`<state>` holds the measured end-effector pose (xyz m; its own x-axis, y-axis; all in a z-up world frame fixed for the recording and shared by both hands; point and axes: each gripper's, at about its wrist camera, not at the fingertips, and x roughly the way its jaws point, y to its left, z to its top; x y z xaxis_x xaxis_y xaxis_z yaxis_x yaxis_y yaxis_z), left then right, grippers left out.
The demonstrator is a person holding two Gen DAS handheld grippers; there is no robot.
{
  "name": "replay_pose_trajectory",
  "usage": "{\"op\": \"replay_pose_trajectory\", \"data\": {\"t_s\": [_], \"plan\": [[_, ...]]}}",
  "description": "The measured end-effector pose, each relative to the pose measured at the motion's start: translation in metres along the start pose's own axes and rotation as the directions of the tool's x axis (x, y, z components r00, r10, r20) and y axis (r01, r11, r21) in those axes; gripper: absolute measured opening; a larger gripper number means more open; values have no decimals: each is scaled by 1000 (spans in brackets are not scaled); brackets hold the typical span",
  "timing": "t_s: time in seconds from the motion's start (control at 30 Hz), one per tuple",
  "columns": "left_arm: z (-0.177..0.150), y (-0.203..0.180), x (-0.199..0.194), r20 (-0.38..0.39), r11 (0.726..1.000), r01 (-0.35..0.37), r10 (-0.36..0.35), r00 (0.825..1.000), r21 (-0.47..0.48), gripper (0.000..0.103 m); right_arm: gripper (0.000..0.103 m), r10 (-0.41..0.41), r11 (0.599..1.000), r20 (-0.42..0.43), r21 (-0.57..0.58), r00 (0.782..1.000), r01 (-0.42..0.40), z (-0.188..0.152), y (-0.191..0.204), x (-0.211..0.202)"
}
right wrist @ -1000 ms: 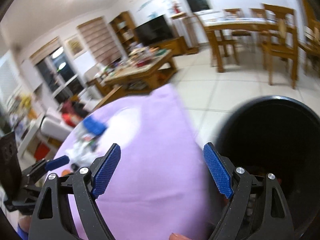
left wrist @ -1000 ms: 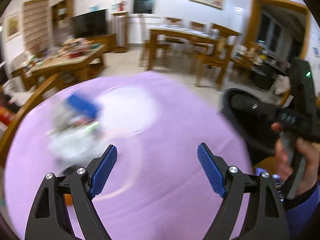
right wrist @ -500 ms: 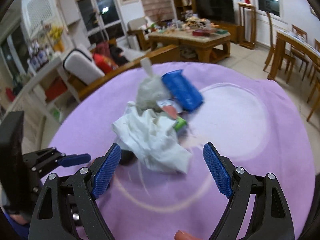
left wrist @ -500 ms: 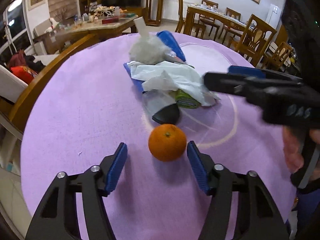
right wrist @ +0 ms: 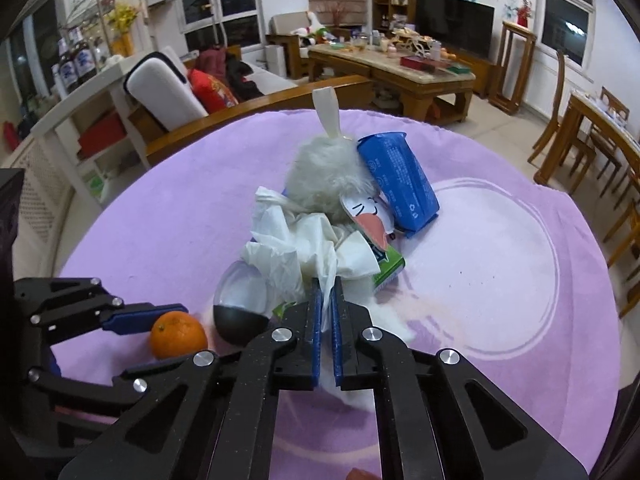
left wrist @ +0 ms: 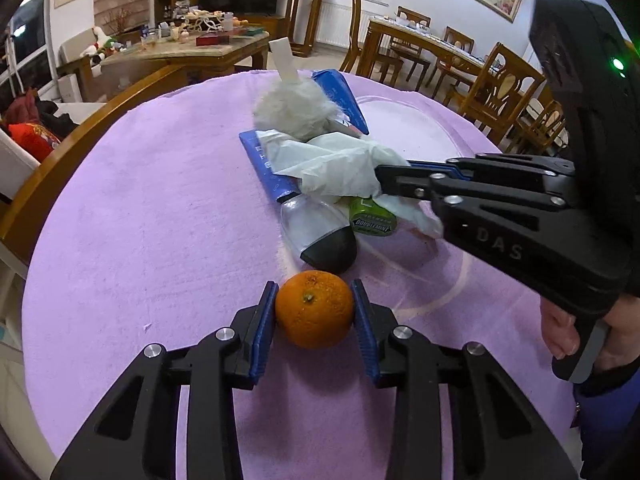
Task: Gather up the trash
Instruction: 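Grasp the orange with left gripper while right gripper grasps white tissue, then carry orange and tissue over the black bin and open both grippers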
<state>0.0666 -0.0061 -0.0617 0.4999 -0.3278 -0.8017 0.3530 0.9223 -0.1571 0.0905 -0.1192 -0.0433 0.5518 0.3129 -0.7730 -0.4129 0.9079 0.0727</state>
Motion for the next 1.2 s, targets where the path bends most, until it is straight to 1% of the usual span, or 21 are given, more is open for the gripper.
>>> {"op": "replay_pose_trajectory", "data": {"t_s": [0.1, 0.23, 0.37, 0.47, 0.63, 0.8, 0.9, 1.03, 1.13, 1.2], "plan": [[-2, 4, -6, 13, 1000, 12, -12, 1000, -22, 36, 5, 32, 999, 38, 20, 999, -32, -3, -3, -18], [2, 2, -18, 39, 1000, 6, -5, 999, -21, 36, 5, 66, 996, 118, 56, 991, -73, -8, -13, -56], [8, -9, -30, 72, 1000, 11, -11, 997, -2, 36, 5, 51, 993, 195, 97, 979, -71, -12, -30, -95], [16, -28, -38, 99, 999, 23, -25, 995, 28, 36, 5, 22, 989, 240, 135, 971, -55, -18, -48, -121], [31, -71, -44, 154, 994, 81, -92, 984, 77, 36, 5, -35, 975, 293, 218, 955, -31, -41, -93, -161], [50, -125, -40, 184, 979, 152, -176, 967, 139, 36, 5, -110, 949, 329, 317, 938, 1, -77, -145, -196], [60, -165, -30, 176, 963, 187, -221, 959, 192, 36, 5, -159, 926, 344, 378, 926, 19, -103, -177, -219], [64, -210, -15, 149, 942, 224, -266, 952, 249, 36, 5, -211, 896, 347, 442, 914, 40, -134, -212, -241], [66, -246, -3, 131, 923, 245, -294, 947, 295, 36, 5, -259, 865, 341, 498, 904, 60, -165, -242, -259], [64, -272, 6, 113, 906, 269, -320, 941, 326, 36, 5, -282, 847, 335, 527, 899, 69, -181, -257, -266]]}}
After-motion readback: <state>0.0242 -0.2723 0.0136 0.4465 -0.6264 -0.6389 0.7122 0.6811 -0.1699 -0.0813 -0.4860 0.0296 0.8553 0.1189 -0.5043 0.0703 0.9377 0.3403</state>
